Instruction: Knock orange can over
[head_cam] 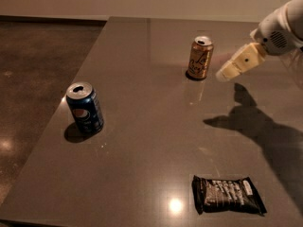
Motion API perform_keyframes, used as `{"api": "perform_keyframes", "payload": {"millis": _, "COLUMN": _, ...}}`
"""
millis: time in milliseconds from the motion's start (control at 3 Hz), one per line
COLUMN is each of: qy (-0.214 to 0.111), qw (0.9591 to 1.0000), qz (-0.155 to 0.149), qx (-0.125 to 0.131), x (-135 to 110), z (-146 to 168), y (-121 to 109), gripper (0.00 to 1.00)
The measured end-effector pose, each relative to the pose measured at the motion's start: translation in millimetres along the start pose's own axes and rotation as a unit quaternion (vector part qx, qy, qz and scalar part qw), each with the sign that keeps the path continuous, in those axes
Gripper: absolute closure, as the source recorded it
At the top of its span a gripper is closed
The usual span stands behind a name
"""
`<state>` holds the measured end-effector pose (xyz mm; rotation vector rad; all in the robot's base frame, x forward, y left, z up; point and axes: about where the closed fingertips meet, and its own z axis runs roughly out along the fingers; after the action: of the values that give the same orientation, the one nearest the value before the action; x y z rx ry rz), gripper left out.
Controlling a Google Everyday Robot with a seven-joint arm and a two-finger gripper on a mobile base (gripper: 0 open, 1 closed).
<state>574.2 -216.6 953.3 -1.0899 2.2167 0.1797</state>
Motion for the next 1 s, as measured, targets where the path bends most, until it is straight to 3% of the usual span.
{"api": "perform_keyframes", "payload": {"millis": 1000, "qy": -0.053, "qw": 0.9962, "qz": 0.058, "qx": 0.037, "x": -40, "z": 85, "y": -17, "gripper": 0.0}}
